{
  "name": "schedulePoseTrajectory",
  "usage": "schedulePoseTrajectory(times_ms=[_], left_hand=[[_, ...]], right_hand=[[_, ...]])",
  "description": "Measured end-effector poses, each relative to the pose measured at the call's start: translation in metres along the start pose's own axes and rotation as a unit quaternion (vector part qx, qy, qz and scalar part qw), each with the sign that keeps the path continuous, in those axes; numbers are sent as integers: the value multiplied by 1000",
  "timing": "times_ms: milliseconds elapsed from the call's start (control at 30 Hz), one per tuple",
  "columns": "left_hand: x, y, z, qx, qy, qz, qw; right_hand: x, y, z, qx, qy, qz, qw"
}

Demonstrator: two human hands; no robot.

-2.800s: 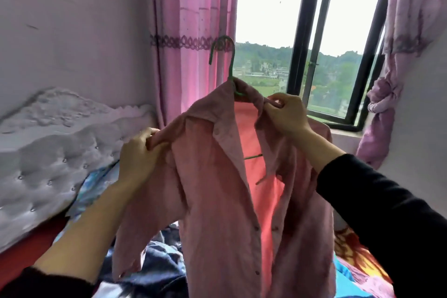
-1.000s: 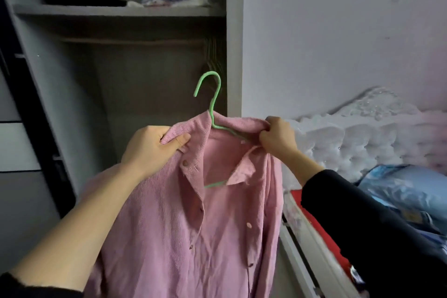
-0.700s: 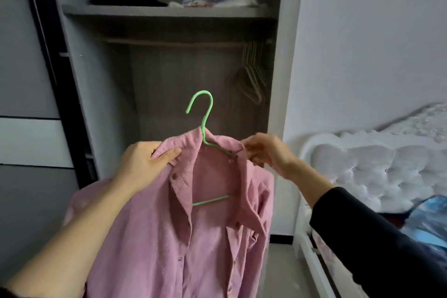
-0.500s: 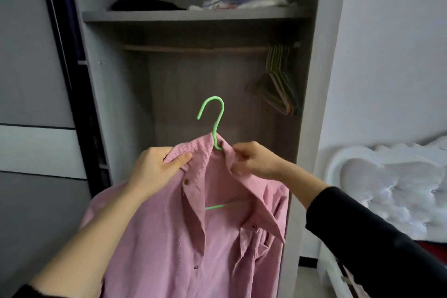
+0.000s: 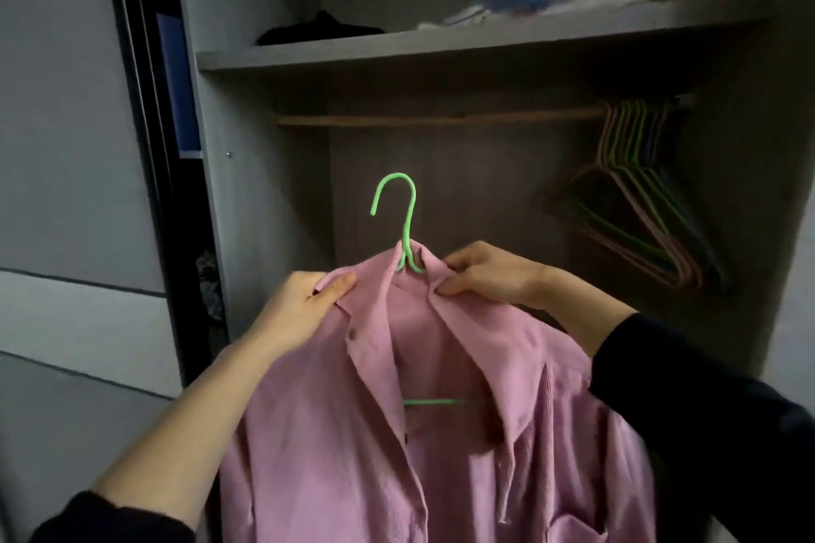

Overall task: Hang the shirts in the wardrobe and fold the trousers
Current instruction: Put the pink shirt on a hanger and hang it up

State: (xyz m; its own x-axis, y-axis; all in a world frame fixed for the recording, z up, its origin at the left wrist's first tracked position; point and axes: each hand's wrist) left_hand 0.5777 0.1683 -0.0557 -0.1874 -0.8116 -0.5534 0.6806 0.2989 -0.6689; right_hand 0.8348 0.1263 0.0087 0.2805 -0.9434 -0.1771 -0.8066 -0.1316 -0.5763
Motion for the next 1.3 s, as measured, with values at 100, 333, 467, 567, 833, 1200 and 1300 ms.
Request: schedulePoseTrajectory(times_ms=[100,333,467,567,833,1200,1300], left_hand=[[-36,13,-25,-29,-2,-22,999],[-124,24,-59,-125,17,39,991],[-181,17,-86,-139,6,69,988],[-228,1,-108,-135,-8,59,989],[-336,-52,-134,-202,39,122,971],[-417,-83,-165,-348,67,93,930],[-423,-89,-164,-330,62,106,936]], right_hand=[[-32,1,-1,156,-7,-39,987],[-112,23,-4,362,-4,-31,931],[-172,20,-19,354,-22,42,934],[-220,13,-43,347,-30,99,932],[-327,-2,-86,342,34,179,922],[-416,35,-106,282,23,117,952],[-437,54,-93,185,22,124,975]])
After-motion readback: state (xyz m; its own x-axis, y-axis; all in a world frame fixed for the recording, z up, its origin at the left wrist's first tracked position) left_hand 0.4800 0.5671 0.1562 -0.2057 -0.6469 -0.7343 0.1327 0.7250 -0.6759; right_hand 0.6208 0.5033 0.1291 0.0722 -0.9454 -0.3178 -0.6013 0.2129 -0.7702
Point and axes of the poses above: each hand's wrist, its own x-axis away from the middle knuckle, its own y-axis out of the palm, z = x × y, and after that the axes turned 12 degrees about -x, right-handed
